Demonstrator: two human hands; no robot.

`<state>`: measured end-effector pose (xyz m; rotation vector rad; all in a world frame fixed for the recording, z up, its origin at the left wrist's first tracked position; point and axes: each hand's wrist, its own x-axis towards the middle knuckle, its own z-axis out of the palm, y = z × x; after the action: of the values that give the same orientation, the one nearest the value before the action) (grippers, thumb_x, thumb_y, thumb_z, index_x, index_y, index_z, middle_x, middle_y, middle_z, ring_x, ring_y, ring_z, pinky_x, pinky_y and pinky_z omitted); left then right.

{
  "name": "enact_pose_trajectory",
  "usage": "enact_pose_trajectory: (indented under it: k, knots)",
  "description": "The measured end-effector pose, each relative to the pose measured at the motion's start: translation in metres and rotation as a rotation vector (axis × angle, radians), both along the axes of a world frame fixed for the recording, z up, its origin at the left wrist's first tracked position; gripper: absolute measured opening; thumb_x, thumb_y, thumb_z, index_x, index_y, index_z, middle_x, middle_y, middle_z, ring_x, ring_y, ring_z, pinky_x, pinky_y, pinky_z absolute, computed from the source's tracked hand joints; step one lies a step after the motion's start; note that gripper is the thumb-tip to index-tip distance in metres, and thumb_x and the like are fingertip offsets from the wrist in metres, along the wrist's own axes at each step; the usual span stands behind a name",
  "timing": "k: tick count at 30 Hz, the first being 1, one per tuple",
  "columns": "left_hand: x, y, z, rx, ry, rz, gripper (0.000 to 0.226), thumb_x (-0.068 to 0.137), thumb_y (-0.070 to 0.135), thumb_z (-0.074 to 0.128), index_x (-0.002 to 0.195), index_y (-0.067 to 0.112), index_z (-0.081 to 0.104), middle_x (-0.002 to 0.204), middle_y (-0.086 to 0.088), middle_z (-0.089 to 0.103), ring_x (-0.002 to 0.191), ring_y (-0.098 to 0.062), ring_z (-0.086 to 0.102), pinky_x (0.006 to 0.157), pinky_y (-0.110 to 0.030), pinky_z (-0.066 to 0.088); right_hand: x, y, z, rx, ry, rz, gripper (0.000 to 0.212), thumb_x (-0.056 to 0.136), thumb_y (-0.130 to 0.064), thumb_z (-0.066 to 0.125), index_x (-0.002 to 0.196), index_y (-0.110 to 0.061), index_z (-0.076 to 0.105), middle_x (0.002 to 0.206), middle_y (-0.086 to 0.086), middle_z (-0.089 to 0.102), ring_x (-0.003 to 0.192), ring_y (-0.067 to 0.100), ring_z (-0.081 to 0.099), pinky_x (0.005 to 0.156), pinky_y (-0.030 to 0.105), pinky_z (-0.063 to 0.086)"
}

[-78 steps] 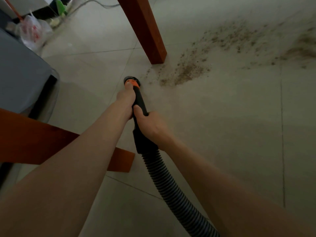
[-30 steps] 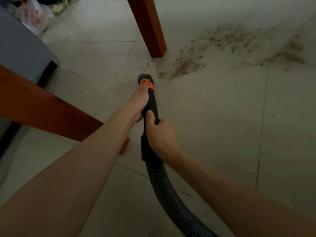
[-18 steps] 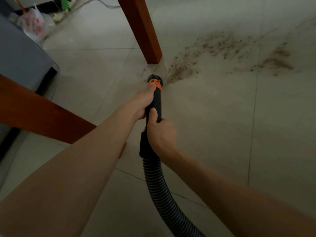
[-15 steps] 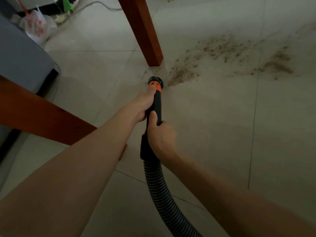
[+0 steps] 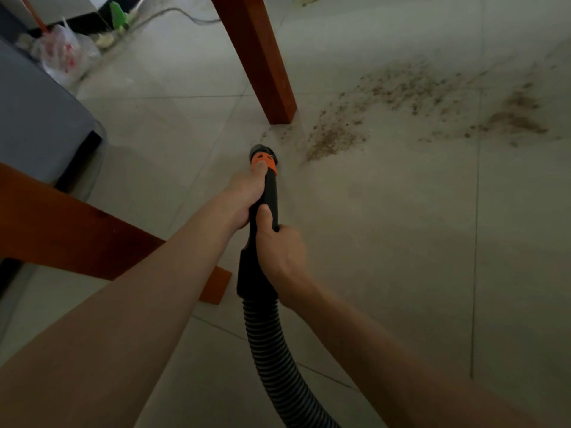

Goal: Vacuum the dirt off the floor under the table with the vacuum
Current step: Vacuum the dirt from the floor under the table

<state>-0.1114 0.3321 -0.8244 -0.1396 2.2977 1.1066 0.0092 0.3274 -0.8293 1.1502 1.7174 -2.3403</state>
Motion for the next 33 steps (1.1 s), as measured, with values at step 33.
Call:
enact_pose_trajectory:
  k: [33]
  knots:
    - [-0.069, 0.019, -0.002, 0.112, -0.016, 0.036, 0.043, 0.099, 0.045, 0.037, 0.08, 0.009, 0.051, 0.074, -0.006, 0.058, 0.06, -0.014, 0.053, 0.054, -0.024, 0.044, -0.087, 0.01, -0.02, 0.192, 0.052, -0.024, 0.059, 0.096, -0.055, 0.032, 0.101, -0.004, 0.06, 0.083, 0.009, 0.064, 0.066, 0.021, 0.06, 0.052, 0.027, 0.043]
